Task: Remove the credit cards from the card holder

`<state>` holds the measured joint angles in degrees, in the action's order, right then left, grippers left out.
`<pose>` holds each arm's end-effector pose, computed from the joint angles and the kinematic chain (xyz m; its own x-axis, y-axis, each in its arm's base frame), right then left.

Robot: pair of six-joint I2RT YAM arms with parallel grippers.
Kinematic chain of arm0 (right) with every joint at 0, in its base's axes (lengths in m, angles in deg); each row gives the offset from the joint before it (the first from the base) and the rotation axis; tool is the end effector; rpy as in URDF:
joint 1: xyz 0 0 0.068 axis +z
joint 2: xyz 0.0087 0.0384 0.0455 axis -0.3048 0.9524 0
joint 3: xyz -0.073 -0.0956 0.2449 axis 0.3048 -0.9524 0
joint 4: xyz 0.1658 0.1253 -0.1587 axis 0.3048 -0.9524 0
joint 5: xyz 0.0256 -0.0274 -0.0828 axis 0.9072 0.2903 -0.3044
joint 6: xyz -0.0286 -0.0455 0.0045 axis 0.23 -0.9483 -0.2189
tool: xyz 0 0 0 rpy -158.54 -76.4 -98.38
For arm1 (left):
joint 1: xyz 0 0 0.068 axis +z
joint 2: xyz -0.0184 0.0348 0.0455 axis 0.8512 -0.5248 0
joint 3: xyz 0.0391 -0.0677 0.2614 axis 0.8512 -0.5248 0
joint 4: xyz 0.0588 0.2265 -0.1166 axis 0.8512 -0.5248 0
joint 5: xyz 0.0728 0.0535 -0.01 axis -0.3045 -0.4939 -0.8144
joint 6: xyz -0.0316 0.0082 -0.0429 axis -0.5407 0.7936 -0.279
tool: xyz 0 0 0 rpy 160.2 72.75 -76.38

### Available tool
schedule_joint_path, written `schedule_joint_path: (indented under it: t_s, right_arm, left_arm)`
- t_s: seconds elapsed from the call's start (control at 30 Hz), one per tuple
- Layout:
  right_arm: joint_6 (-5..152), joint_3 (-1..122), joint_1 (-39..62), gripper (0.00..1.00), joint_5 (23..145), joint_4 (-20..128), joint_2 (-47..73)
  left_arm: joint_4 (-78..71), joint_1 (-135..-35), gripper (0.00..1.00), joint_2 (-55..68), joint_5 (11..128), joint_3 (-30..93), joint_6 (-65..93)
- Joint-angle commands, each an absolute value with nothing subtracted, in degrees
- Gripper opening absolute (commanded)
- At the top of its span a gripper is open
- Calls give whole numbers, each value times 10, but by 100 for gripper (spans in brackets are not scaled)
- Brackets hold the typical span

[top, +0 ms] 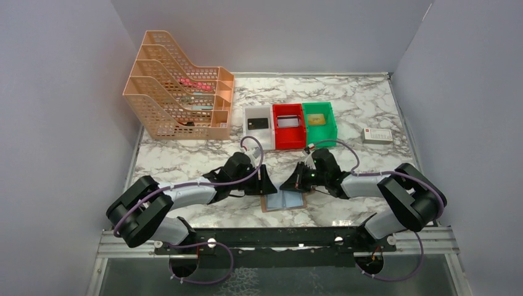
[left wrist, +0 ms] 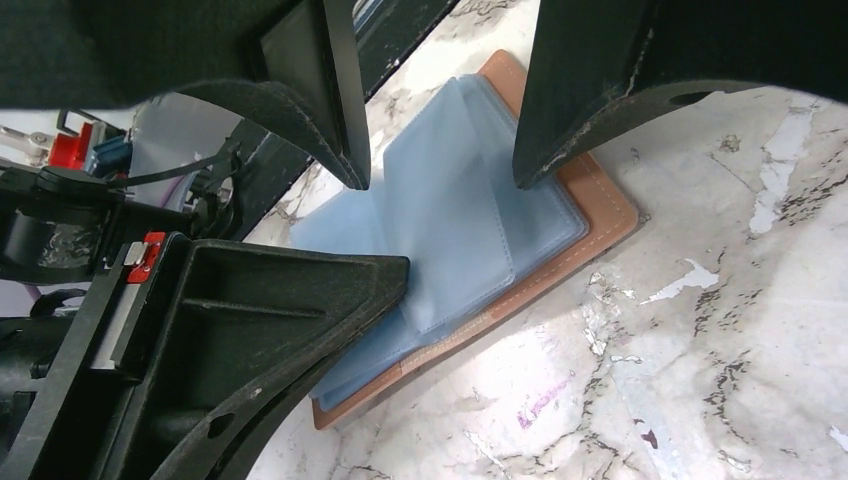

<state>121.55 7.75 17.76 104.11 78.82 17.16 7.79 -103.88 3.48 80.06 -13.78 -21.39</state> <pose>0.1926 0.1576 0.1225 -0.9524 0.2115 -0.2194 -0.0545 0.5901 0.8055 0.1678 -0.1872 0.1511 -0.9200 -0.0571 -0.3878 0.2608 0.6494 -0.7143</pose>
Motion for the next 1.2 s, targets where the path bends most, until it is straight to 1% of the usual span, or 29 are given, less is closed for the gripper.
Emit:
schedule_joint_path:
  t_s: [0.0, 0.03, 0.1, 0.13, 0.17, 0.23, 0.3, 0.43, 0.53, 0.67, 0.77, 0.83, 0.97, 1.17]
  right_arm:
    - [1219, 72, 173, 1, 1059, 804, 180]
    - [1208, 75, 173, 3, 1060, 796, 179]
    - [1179, 85, 173, 11, 1053, 774, 169]
    - [1162, 95, 173, 17, 1044, 749, 162]
    - [1146, 105, 174, 26, 1033, 721, 153]
    - [1110, 126, 175, 37, 1004, 664, 133]
    - [1078, 143, 178, 44, 980, 621, 111]
    - [1031, 191, 217, 47, 910, 531, 86]
    - [1031, 219, 261, 48, 839, 481, 91]
    - [1057, 261, 342, 54, 696, 406, 108]
    - [1074, 296, 392, 58, 634, 375, 129]
    - [1083, 320, 413, 61, 609, 351, 152]
    - [1091, 362, 444, 63, 580, 323, 198]
    - [1091, 404, 471, 66, 571, 299, 254]
  left_arm:
    - [51, -1049, 58, 35, 761, -131, -207]
    - [40, -1051, 58, 36, 754, -128, -204]
    - [18, -1053, 58, 42, 740, -122, -198]
    - [14, -1054, 58, 47, 734, -122, -197]
    - [10, -1055, 58, 56, 725, -122, -198]
    - [0, -1057, 58, 80, 700, -126, -203]
    - [-22, -1056, 59, 106, 665, -124, -204]
    - [-86, -1057, 59, 149, 589, -111, -203]
    - [-121, -1057, 60, 179, 545, -106, -207]
    - [-159, -1056, 60, 227, 498, -109, -222]
    - [-177, -1056, 60, 269, 466, -120, -239]
    - [-186, -1055, 60, 298, 449, -129, -249]
    - [-206, -1055, 61, 340, 424, -140, -265]
    - [-222, -1055, 61, 370, 408, -144, -268]
